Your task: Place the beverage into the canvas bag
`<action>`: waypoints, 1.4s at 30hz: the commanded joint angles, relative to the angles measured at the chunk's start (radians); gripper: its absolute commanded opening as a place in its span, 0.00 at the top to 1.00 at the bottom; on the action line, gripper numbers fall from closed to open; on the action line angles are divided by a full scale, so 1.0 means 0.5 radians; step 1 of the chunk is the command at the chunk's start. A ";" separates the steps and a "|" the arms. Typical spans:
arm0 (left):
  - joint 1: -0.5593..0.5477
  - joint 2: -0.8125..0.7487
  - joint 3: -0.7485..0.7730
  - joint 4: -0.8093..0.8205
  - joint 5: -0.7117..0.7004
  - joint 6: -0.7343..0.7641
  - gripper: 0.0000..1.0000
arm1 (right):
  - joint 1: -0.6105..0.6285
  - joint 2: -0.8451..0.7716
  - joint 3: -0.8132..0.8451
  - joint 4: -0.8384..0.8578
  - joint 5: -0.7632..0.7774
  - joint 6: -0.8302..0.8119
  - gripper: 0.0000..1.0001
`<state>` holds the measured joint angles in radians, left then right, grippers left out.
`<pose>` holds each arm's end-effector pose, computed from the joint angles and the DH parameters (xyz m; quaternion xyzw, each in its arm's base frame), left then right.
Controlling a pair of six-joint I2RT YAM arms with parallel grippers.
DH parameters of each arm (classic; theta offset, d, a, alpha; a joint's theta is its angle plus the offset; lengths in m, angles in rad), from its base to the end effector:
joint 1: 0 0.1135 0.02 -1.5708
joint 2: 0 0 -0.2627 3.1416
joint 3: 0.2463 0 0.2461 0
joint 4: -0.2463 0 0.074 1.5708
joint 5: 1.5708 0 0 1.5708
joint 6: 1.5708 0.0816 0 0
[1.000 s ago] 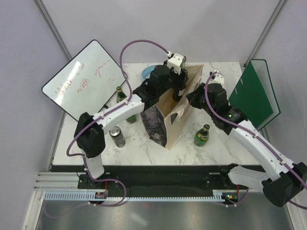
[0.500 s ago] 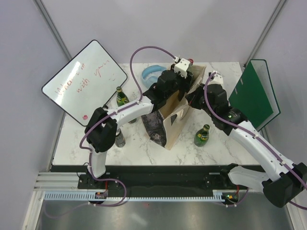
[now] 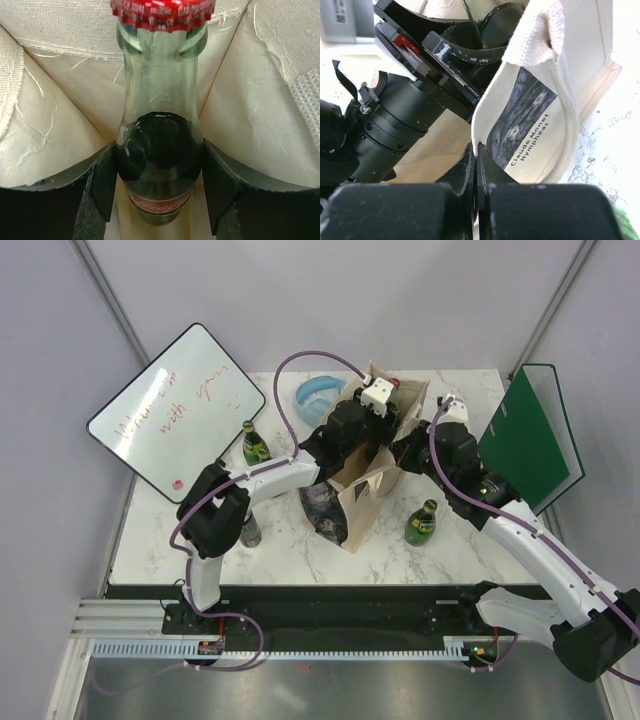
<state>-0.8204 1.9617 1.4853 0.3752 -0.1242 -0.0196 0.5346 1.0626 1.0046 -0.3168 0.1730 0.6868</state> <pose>0.3578 -0.3690 0.2846 0.2503 0.6982 -0.2308 0.6298 0.2460 0.1293 0.3326 0.1111 0.8173 0.2631 0.5004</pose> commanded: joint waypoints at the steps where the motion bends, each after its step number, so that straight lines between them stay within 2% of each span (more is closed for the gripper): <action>1: -0.004 -0.064 0.116 0.480 -0.049 0.113 0.98 | 0.004 -0.085 0.037 0.152 -0.027 -0.008 1.00; 13: -0.007 0.046 -0.013 0.609 -0.037 0.058 0.97 | -0.002 -0.146 -0.003 0.155 0.016 -0.008 1.00; 16: -0.007 0.077 0.002 0.584 -0.010 0.055 0.86 | 0.005 -0.137 -0.003 0.164 0.013 -0.005 1.00; 17: -0.007 0.080 0.002 0.566 0.000 0.058 0.79 | 0.005 -0.137 -0.006 0.164 0.016 -0.008 1.00; 22: -0.004 0.062 -0.007 0.532 0.018 0.082 0.67 | 0.001 -0.137 -0.033 0.183 0.041 -0.002 1.00; 26: -0.004 0.016 -0.010 0.492 0.031 0.119 0.43 | 0.001 -0.137 -0.058 0.186 0.059 0.007 1.00; 29: -0.007 -0.051 -0.013 0.443 0.027 0.125 0.34 | 0.001 -0.143 -0.070 0.183 0.074 0.010 1.00; 33: -0.007 -0.174 -0.016 0.367 0.040 0.140 0.30 | 0.004 -0.168 -0.089 0.170 0.117 -0.005 0.99; 34: -0.007 -0.202 -0.019 0.345 0.055 0.141 0.29 | 0.001 -0.180 -0.095 0.161 0.142 -0.005 0.93; 38: -0.010 -0.340 -0.001 0.271 0.083 0.165 0.20 | 0.001 -0.180 -0.107 0.155 0.151 -0.005 0.85; 42: -0.025 -0.444 0.054 0.155 0.067 0.174 0.18 | -0.002 -0.140 -0.092 0.134 0.148 0.007 0.76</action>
<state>-0.8215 1.8400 1.4570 0.4004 -0.0944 0.0231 0.5335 0.9916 0.9539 -0.2817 0.2268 0.6876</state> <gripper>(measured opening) 0.816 0.213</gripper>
